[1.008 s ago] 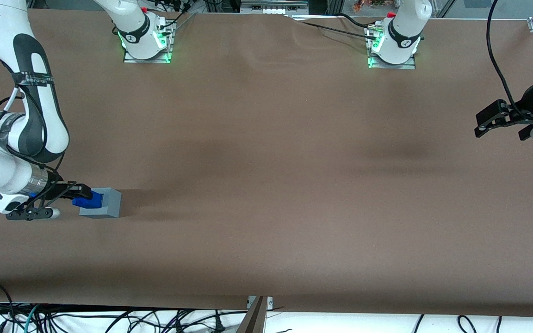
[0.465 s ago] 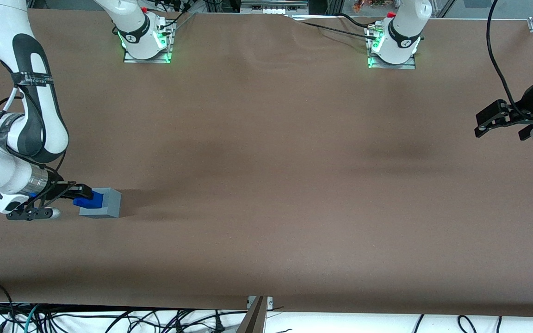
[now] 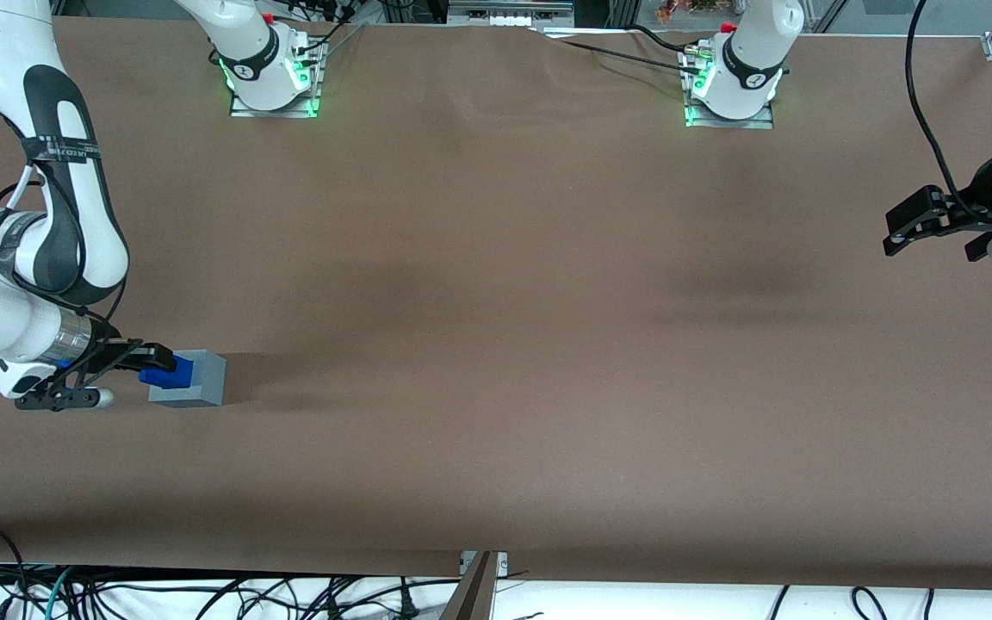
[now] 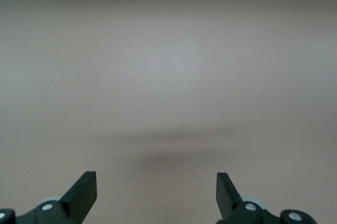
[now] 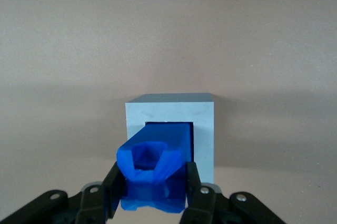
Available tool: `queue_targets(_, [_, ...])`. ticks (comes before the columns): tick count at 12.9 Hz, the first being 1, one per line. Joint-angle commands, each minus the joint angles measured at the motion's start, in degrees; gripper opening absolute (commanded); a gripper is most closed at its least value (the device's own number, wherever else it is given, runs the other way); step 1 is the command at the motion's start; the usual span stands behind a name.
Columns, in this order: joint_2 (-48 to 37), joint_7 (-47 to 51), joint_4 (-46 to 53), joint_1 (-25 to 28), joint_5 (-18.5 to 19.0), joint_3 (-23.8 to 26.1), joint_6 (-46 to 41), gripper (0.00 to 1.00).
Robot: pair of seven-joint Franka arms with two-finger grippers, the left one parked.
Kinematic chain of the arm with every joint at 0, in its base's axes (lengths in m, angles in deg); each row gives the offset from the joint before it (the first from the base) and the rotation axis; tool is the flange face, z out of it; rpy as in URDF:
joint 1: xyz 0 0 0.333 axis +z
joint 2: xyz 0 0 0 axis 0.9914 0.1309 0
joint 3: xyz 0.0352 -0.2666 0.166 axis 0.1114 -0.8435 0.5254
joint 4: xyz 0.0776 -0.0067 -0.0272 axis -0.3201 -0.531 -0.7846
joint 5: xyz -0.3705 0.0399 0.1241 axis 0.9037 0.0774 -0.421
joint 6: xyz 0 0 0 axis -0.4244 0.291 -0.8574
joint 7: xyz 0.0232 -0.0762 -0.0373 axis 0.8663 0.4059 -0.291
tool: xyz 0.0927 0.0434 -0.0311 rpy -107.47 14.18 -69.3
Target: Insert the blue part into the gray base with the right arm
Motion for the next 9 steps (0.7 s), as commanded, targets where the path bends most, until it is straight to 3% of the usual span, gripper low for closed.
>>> queue_targets(1, [1.02,-1.01,1.84,-0.48,-1.23,0.42,-0.29,0.63])
queue_targets(2, [0.94,-0.84,1.83,-0.48,-1.23,0.42,-0.20,0.85])
queue_targets(3, [0.85,-0.84,1.83,-0.48,-1.23,0.50,-0.20,0.99])
queue_targets(6, [-0.81,-0.84,1.92,-0.40,-0.45,0.59,-0.63,0.99])
queue_targets(9, [-10.10,-0.84,0.17,-0.31,4.74,1.82,-7.01,0.99])
